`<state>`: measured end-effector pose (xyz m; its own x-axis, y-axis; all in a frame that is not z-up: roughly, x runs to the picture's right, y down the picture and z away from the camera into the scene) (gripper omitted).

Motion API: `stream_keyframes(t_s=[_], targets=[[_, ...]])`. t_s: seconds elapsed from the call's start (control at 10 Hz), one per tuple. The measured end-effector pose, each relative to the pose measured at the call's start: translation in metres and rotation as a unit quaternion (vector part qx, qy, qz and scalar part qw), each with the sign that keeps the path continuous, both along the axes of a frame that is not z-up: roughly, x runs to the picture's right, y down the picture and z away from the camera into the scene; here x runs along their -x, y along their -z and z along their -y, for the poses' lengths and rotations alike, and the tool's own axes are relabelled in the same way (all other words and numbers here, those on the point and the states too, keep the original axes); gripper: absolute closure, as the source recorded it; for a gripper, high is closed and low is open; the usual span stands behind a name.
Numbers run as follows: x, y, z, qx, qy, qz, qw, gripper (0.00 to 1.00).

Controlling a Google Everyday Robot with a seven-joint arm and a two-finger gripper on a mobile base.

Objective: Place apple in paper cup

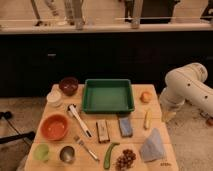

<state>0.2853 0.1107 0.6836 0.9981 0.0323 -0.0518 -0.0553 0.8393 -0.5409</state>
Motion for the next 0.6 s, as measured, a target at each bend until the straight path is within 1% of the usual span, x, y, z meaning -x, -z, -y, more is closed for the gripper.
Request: stream_keyframes(t_s=[0.5,0.6], targets=[[0.0001,0.0,0.0004,-0.001,0.0,0.001,1.0,0.37],[0.0024,-0.0008,0.0043,-0.009,0.002,0.012,0.9999,0.37]])
